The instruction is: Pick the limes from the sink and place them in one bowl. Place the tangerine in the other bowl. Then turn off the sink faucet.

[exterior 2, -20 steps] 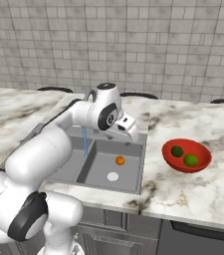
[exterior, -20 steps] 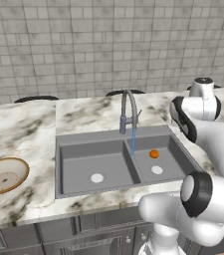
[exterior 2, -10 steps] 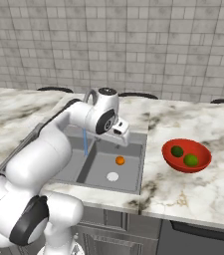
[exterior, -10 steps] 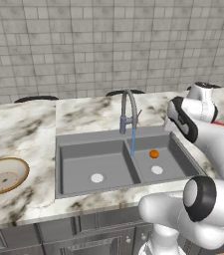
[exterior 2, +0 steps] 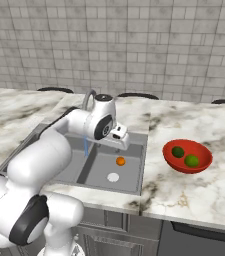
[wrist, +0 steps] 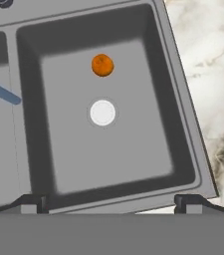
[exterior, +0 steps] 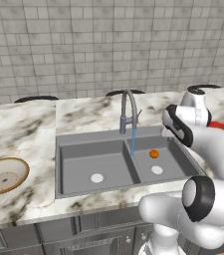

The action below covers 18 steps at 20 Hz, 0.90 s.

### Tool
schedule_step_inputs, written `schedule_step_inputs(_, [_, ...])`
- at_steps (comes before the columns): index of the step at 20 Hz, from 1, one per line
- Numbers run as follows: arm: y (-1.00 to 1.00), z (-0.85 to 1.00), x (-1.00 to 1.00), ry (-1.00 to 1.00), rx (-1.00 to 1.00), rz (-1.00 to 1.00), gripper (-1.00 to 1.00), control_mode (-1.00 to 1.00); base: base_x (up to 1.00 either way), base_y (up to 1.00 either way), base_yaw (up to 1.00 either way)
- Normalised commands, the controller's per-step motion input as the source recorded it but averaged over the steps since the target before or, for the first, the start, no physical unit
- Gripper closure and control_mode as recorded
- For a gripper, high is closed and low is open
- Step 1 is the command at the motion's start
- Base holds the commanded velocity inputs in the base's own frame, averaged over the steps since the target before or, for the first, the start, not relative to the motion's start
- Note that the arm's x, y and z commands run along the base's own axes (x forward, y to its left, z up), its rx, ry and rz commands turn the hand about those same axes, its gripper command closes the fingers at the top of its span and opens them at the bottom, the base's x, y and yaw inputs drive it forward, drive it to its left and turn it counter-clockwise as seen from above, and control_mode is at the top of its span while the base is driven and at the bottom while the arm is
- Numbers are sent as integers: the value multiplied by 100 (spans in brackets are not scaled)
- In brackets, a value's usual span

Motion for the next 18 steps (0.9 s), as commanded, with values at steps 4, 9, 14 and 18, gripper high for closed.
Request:
schedule_step_inputs(4, [20,-20,11,0,-9,0,-100,-100,0,0,0])
schedule_step_inputs(9, [25,-18,4,0,-4,0,-100,-100,0,0,0])
schedule_step_inputs(14, [11,-26,3,-1,0,0,-100,-100,0,0,0])
schedule_step_inputs(18, [0,-8,6,0,0,0,-100,-100,0,0,0])
